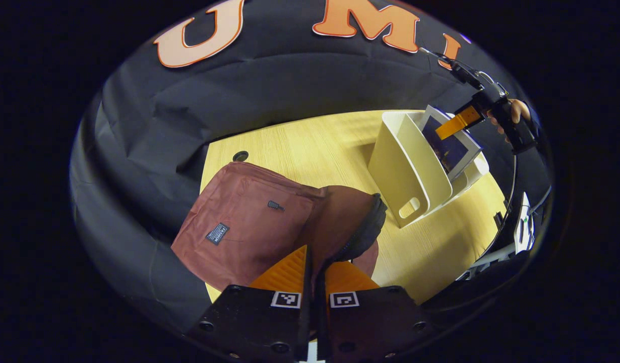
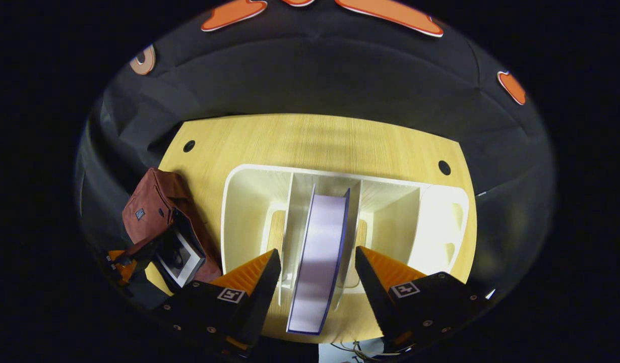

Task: Open the schoolbag, grab two books from the bookshelf and put them into the schoolbag.

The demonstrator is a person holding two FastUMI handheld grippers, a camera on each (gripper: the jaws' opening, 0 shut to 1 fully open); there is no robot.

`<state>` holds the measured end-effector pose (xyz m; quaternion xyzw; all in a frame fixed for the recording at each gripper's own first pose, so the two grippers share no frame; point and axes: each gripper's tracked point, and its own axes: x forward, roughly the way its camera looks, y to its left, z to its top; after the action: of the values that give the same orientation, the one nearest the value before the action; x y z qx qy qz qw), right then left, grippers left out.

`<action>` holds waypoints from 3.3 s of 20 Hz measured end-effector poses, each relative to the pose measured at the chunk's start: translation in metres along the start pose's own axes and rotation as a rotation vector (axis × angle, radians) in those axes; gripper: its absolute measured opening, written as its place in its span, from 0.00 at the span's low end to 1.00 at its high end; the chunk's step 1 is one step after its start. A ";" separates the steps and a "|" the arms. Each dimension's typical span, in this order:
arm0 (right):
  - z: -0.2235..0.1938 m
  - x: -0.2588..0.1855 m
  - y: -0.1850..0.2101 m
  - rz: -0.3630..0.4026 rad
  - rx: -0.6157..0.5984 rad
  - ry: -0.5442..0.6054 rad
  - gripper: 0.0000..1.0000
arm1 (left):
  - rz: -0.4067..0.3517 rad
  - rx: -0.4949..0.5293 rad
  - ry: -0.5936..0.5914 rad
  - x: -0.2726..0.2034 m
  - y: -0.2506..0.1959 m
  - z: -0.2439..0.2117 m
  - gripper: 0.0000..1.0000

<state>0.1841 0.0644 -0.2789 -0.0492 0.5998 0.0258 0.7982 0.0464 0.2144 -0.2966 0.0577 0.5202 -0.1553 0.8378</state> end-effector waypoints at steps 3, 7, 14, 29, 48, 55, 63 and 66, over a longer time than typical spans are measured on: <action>-0.002 0.015 -0.006 -0.020 -0.002 0.052 0.75 | 0.008 -0.022 0.010 0.002 0.001 -0.003 0.07; -0.015 0.037 -0.003 -0.020 0.065 0.139 0.51 | 0.032 -0.039 0.018 0.000 0.002 -0.004 0.07; -0.023 0.041 0.001 -0.019 0.118 0.188 0.43 | 0.009 -0.007 0.004 0.001 0.006 -0.002 0.07; 0.006 -0.106 -0.013 0.004 0.242 -0.039 0.50 | -0.091 0.089 -0.029 -0.001 0.018 0.002 0.07; -0.080 -0.156 0.076 0.309 0.603 -0.179 0.41 | -0.208 0.252 -0.037 0.003 0.024 0.027 0.07; -0.116 -0.124 0.142 0.452 0.686 -0.137 0.41 | -0.229 0.257 -0.042 0.003 0.020 0.028 0.06; -0.127 -0.080 0.220 0.561 0.676 -0.109 0.51 | -0.227 0.223 -0.055 -0.001 0.017 0.022 0.07; -0.123 -0.059 0.242 0.587 0.678 -0.125 0.51 | -0.223 0.220 -0.065 -0.002 0.014 0.019 0.07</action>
<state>0.0257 0.2926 -0.2677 0.3891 0.5137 0.0560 0.7626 0.0665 0.2231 -0.2865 0.0858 0.4760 -0.3052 0.8203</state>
